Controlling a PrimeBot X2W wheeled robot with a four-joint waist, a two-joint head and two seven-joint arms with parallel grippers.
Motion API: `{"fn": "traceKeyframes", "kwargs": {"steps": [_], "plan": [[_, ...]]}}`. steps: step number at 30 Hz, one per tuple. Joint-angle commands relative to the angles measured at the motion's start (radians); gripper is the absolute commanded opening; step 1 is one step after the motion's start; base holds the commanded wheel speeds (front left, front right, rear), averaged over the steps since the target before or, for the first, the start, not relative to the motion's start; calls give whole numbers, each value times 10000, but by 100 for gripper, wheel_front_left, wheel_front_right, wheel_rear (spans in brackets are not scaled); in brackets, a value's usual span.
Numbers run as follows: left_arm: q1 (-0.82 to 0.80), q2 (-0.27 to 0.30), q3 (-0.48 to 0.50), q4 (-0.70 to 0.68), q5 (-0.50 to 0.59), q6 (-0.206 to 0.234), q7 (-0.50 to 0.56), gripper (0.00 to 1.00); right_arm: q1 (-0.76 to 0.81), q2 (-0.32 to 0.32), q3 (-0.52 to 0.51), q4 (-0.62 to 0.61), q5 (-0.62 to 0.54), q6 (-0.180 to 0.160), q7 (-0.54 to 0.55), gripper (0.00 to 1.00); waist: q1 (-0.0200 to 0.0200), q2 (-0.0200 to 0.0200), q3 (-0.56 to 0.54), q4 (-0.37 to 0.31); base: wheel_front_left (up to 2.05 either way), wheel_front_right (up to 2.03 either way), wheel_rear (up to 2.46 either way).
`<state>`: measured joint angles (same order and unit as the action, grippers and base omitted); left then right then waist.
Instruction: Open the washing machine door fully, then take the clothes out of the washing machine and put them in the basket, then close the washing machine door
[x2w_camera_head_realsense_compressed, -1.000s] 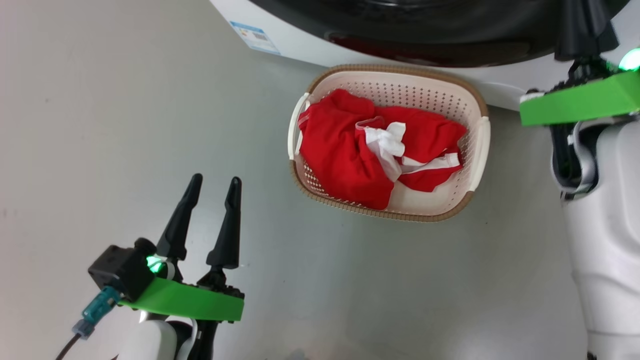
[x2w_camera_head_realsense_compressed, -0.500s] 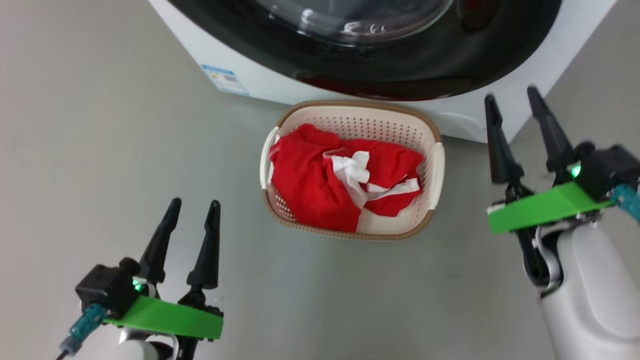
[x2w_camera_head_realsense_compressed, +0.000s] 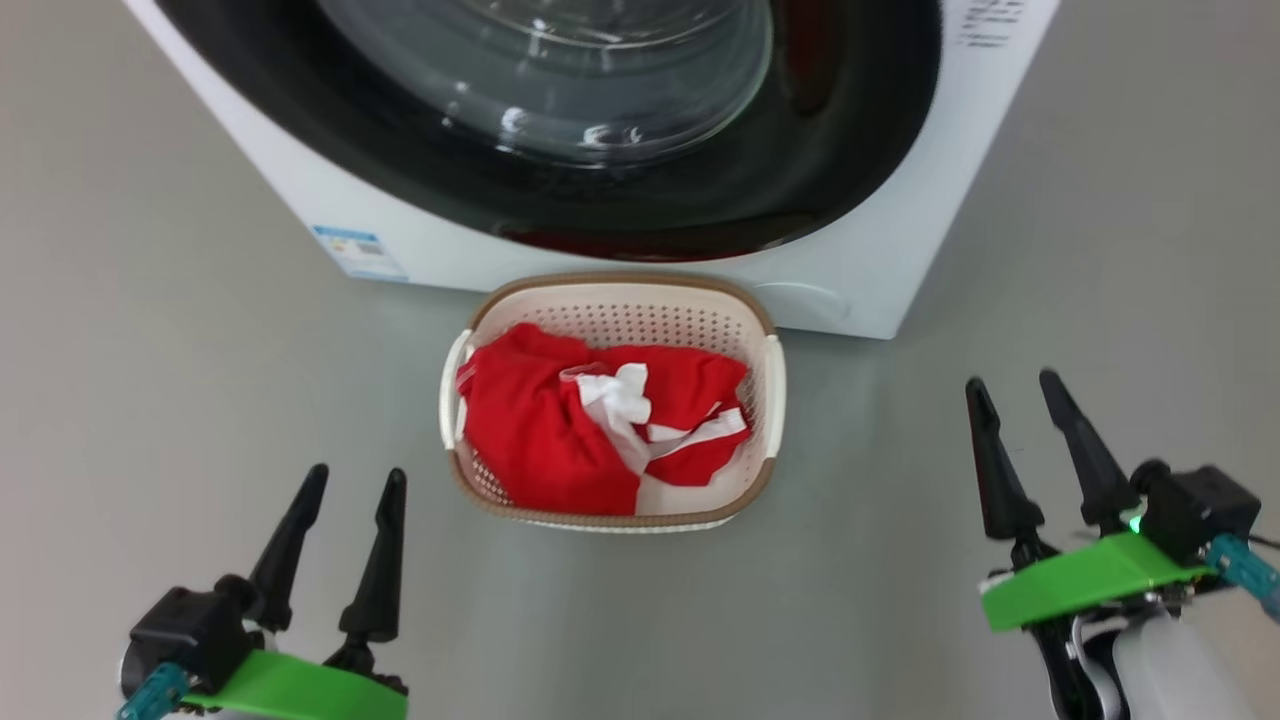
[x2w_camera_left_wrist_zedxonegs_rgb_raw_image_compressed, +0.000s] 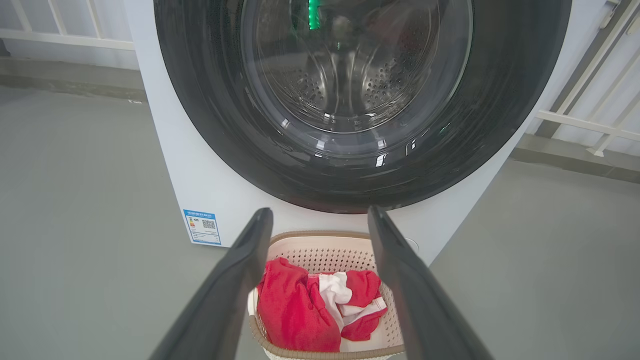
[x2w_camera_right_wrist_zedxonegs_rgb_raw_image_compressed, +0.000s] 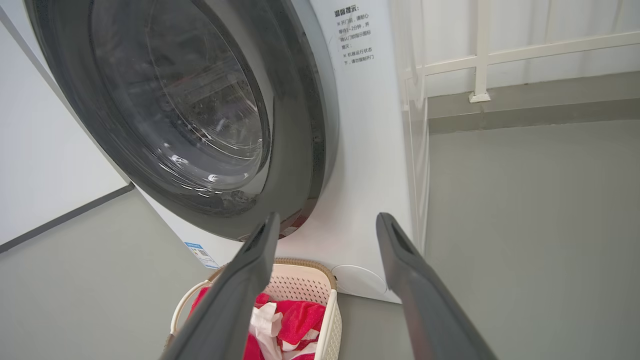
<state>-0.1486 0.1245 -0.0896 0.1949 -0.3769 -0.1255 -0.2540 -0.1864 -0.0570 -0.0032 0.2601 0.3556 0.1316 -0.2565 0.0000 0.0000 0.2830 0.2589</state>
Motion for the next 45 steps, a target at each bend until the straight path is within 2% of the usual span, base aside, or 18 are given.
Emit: {"fn": "traceKeyframes", "kwargs": {"steps": [1, 11, 18, 45], "plan": [[103, 339, 414, -240, 140, -52, -78, 100, 185, 67, 201, -294, 64, -9, -53, 100, 0, 0, -431, -474, 0, 0, 0], [796, 551, 658, -305, 254, -52, -78, 100, 1493, 68, 86, -404, 71, -9, -53, 100, 0, 0, -1066, -1318, 0, 0, 0], [1201, 612, 678, -302, 259, -52, -78, 100, 2063, 68, -213, -535, 54, -9, -53, 100, 0, 0, -1273, -1665, 0, 0, 0], [1245, 681, 710, -170, 32, -52, -78, 100, 2257, 68, -335, -670, 240, -9, -53, 100, 0, 0, -1295, -1858, 0, 0, 0]]}}
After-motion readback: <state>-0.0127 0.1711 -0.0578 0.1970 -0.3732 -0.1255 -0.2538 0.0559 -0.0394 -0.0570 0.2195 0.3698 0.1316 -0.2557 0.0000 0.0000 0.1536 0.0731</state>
